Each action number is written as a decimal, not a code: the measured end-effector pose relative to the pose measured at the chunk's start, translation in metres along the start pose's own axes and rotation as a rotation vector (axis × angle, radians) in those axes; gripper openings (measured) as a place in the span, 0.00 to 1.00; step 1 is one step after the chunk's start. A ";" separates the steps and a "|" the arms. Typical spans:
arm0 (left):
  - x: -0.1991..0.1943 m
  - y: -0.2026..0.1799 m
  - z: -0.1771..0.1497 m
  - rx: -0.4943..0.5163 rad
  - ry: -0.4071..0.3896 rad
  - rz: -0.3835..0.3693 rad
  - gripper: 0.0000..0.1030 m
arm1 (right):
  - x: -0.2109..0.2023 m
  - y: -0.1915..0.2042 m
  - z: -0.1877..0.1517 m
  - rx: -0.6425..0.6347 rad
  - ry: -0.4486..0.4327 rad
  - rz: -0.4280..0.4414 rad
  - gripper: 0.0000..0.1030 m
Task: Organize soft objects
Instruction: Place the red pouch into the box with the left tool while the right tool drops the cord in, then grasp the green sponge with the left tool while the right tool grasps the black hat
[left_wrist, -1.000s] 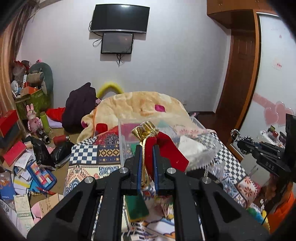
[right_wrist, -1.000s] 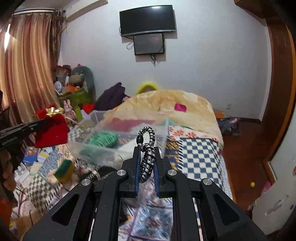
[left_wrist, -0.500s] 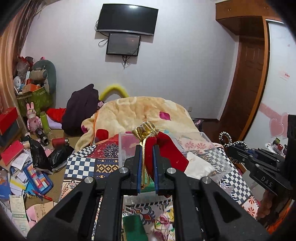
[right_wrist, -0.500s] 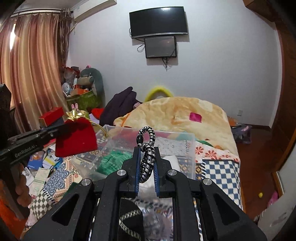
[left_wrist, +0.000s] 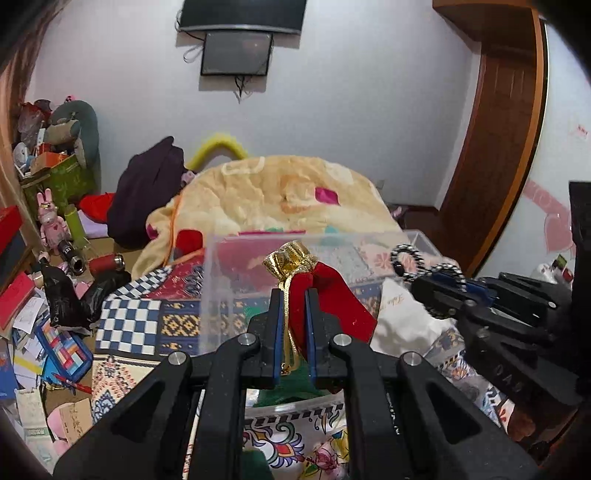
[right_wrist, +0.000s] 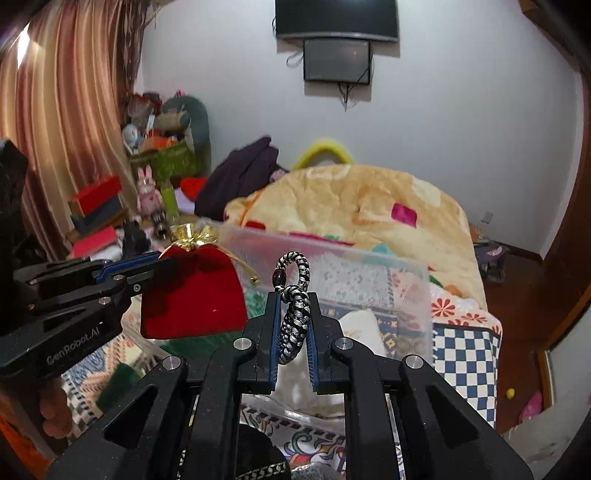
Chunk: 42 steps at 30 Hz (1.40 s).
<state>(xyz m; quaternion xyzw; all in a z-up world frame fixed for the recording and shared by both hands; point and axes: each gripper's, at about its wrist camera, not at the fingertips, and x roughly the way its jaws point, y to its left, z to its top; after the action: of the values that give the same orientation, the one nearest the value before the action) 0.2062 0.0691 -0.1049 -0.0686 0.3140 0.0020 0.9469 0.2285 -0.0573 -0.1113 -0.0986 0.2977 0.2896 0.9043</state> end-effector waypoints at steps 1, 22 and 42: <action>0.004 -0.002 -0.002 0.007 0.014 0.000 0.09 | 0.005 0.001 -0.002 -0.009 0.021 -0.003 0.11; 0.020 -0.001 -0.013 0.014 0.108 -0.023 0.18 | 0.005 0.006 -0.008 -0.090 0.064 -0.067 0.55; -0.080 -0.006 -0.013 0.043 -0.067 -0.056 0.49 | -0.077 0.000 -0.011 -0.027 -0.149 -0.016 0.70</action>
<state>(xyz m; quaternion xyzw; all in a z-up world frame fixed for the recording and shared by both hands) 0.1344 0.0649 -0.0673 -0.0566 0.2799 -0.0288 0.9579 0.1728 -0.0964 -0.0740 -0.0913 0.2249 0.2929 0.9248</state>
